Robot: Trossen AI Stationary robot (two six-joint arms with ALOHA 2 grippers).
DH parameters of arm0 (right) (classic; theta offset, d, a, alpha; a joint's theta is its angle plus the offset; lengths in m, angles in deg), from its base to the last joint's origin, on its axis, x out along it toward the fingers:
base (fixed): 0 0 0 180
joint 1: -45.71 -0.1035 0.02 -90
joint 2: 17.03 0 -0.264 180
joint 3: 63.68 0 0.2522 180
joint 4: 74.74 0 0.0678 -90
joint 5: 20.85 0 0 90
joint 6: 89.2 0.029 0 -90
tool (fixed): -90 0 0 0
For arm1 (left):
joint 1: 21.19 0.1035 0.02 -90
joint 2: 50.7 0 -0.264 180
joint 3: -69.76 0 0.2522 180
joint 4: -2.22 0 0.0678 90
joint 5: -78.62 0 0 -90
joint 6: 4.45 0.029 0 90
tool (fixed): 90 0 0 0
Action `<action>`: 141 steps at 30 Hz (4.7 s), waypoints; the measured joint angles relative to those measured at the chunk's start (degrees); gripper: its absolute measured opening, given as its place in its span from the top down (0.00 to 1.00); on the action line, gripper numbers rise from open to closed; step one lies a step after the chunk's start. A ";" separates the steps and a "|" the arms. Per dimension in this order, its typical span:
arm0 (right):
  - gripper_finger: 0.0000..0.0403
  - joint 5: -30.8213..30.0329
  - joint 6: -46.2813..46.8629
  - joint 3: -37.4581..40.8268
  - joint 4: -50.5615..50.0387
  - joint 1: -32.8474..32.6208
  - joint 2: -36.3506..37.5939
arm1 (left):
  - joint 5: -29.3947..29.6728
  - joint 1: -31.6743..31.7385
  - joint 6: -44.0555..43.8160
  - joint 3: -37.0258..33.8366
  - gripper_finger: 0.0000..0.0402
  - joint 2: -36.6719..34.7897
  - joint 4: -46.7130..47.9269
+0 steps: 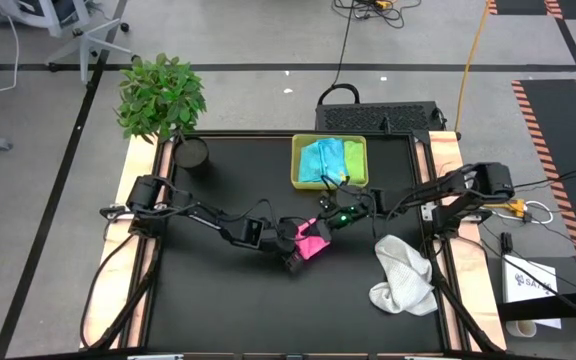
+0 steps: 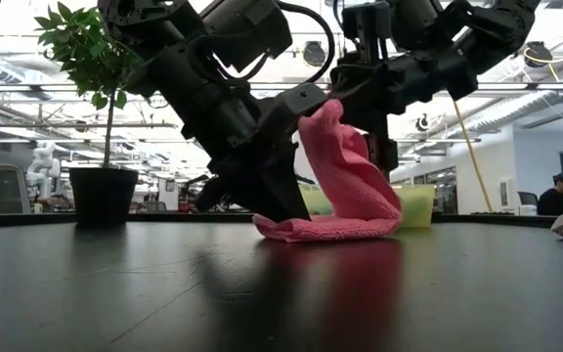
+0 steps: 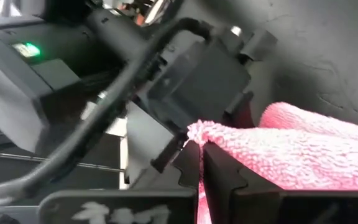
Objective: Fold microfiber towels
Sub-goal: Fold the pink microfiber cloth
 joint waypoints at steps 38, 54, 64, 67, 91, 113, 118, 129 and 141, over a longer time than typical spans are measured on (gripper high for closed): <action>1.00 -2.98 -3.47 -1.44 8.66 -1.86 -11.21 | 2.85 -2.82 -5.16 0.08 0.94 -11.15 26.55; 0.67 -1.41 -5.03 -1.68 16.99 -0.52 -13.34 | 2.87 -2.80 -4.98 0.08 0.94 -11.13 26.54; 0.69 9.17 -9.41 -1.68 5.73 -0.50 -8.32 | 3.88 -2.75 -5.01 0.08 0.94 -11.13 26.38; 0.72 6.86 -13.71 -1.66 -1.22 -1.54 -8.23 | 4.21 -2.75 -5.15 0.08 0.94 -11.10 26.24; 0.74 -7.07 -21.28 -1.64 -9.99 -4.00 -8.65 | 5.41 -0.26 -4.94 0.08 0.94 -11.08 22.88; 0.74 -9.88 -37.09 -1.62 -27.58 -1.77 7.34 | 5.98 -2.54 -0.74 0.10 0.94 -11.08 12.82; 0.74 -11.06 -37.05 -1.62 -26.86 -1.75 7.62 | 10.12 -2.60 -2.43 0.08 0.94 -11.08 13.35; 0.74 -12.61 -37.63 -1.62 -26.76 -1.19 7.62 | 10.37 -2.60 -1.98 0.04 0.94 -10.72 8.23; 0.74 -12.61 -37.70 -1.60 -27.63 -0.48 7.64 | 6.76 -3.19 -3.58 -0.01 0.94 -3.59 4.79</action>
